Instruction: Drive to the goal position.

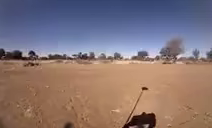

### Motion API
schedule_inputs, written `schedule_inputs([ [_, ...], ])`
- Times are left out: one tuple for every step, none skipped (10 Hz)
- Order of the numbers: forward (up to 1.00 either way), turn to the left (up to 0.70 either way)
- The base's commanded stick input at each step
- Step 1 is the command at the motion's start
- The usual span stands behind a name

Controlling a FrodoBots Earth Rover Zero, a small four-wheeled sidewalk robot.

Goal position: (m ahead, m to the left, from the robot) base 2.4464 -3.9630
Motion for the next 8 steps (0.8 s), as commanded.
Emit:
schedule_inputs([
  [0.50, 0.50],
  [0.50, 0.50],
  [0.50, 0.50],
  [0.50, 0.37],
  [0.50, 0.00],
  [0.50, 0.00],
  [0.50, 0.00],
  [0.50, 0.00],
])
